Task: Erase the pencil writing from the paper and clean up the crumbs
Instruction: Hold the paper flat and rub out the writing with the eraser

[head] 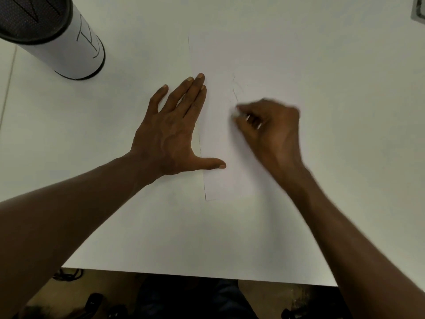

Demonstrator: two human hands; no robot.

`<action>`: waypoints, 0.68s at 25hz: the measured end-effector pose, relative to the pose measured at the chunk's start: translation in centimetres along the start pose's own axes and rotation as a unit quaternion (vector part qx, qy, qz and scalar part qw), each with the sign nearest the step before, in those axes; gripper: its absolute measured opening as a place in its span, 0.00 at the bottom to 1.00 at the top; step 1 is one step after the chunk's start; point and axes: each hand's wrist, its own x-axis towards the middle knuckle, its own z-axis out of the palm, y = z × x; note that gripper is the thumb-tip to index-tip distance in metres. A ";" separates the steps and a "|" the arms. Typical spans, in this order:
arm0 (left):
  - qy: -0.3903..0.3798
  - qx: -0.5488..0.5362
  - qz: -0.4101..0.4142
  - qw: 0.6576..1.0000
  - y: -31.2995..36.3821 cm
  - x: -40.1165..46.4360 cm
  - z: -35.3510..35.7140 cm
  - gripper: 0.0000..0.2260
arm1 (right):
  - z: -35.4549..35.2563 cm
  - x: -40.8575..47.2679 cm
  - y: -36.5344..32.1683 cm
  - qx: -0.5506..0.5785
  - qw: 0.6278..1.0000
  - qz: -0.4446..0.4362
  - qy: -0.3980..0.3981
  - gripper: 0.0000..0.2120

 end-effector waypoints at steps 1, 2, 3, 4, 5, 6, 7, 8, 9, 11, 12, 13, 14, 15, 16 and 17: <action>-0.001 0.001 0.000 1.000 0.0 -0.1 0.0 0.62 | 0.4 -2.3 -1.3 -0.004 0.999 -0.018 -0.036 0.05; -0.001 0.002 -0.001 1.000 -0.1 -0.2 0.0 0.62 | 0.4 -4.0 -1.9 0.002 0.997 -0.033 -0.066 0.05; 0.000 0.003 -0.001 1.000 -0.1 -0.2 0.0 0.62 | 0.3 -4.0 -1.6 0.011 0.997 -0.028 -0.073 0.05; 0.001 0.003 0.000 1.000 0.0 -0.2 0.0 0.62 | -0.1 -2.8 -0.8 0.024 0.998 -0.001 -0.058 0.05; 0.003 0.001 0.002 1.000 0.0 -0.1 0.0 0.62 | -0.5 -1.0 0.5 0.035 0.999 0.026 -0.031 0.04; 0.004 -0.001 0.002 1.000 0.1 0.0 0.0 0.62 | -1.0 0.6 1.3 0.037 0.998 0.045 -0.017 0.04; 0.005 -0.002 0.001 1.000 0.0 0.0 0.0 0.62 | -1.3 1.3 1.8 0.038 0.998 0.055 -0.009 0.04; 0.003 -0.001 0.001 1.000 0.0 -0.1 -0.1 0.62 | -1.3 1.0 1.9 0.051 0.996 0.073 -0.007 0.04; 0.002 0.001 0.001 1.000 0.0 -0.2 -0.1 0.62 | -1.1 -0.1 1.5 0.077 0.992 0.103 -0.011 0.04; 0.006 0.005 0.003 1.000 0.1 -0.3 -0.1 0.62 | -0.6 -3.1 0.4 0.170 0.968 0.183 -0.027 0.06; 0.010 0.002 0.003 1.000 0.1 -0.2 -0.1 0.62 | -0.3 -4.1 0.2 0.220 0.949 0.224 -0.023 0.07; 0.016 -0.006 0.001 1.000 0.1 -0.1 -0.1 0.61 | 0.0 -4.6 0.2 0.263 0.931 0.254 -0.007 0.08; 0.025 -0.019 -0.001 1.000 0.1 -0.1 -0.2 0.59 | 0.1 -4.8 0.4 0.297 0.914 0.274 0.014 0.08; 0.039 -0.030 -0.002 0.999 0.1 -0.2 -0.3 0.58 | 0.1 -4.7 0.3 0.320 0.904 0.283 0.029 0.08; 0.056 -0.038 0.001 0.998 0.1 -0.4 -0.3 0.56 | 0.2 -4.7 0.0 0.334 0.897 0.286 0.037 0.08; 0.076 -0.042 0.012 0.996 0.2 -0.6 -0.1 0.54 | 0.3 -4.6 -0.4 0.343 0.894 0.286 0.040 0.08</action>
